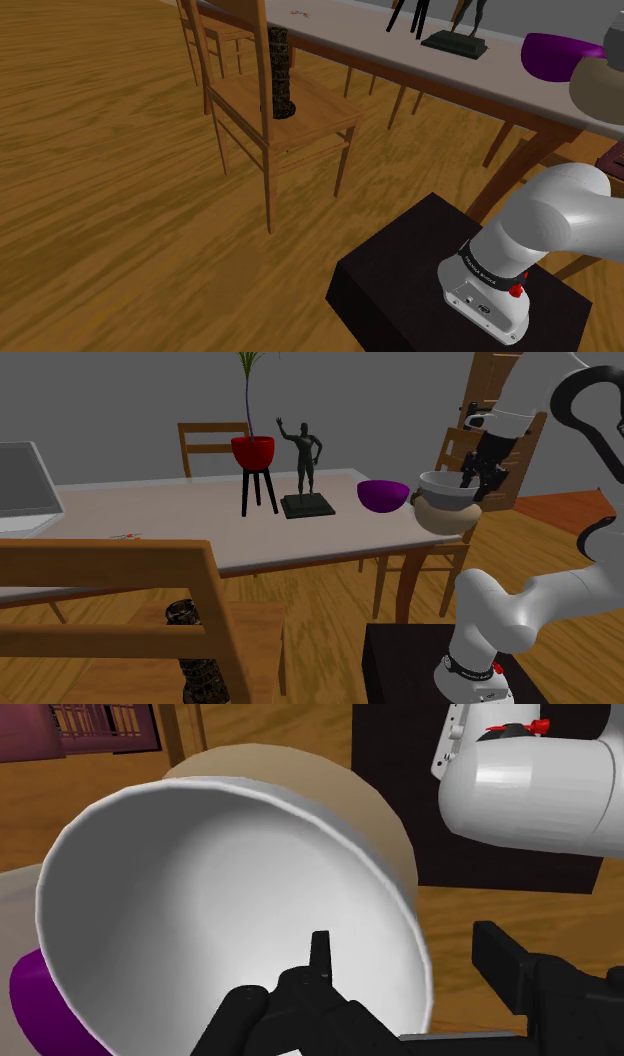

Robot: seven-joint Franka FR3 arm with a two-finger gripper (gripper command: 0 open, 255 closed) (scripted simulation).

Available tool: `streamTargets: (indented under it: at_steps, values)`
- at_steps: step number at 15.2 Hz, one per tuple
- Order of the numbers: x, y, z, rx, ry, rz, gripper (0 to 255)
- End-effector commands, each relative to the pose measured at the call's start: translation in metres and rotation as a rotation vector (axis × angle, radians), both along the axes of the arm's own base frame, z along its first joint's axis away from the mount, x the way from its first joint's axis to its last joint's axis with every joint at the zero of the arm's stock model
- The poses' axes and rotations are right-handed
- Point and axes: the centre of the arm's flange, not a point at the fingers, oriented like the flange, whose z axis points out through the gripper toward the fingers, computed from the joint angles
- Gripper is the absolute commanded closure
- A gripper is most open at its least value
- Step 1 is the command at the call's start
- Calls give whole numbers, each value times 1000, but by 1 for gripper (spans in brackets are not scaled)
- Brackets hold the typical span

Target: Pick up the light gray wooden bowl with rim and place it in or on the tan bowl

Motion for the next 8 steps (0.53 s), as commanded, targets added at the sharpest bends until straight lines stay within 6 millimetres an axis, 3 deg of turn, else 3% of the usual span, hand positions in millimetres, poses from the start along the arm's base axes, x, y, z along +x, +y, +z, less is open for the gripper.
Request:
streamTargets:
  at_steps: [1,4,8]
  values:
    - [0,0,0,1,2,-1,0]
    - [0,0,-1,1,2,-1,0]
    - [-6,7,48,1,2,-1,0]
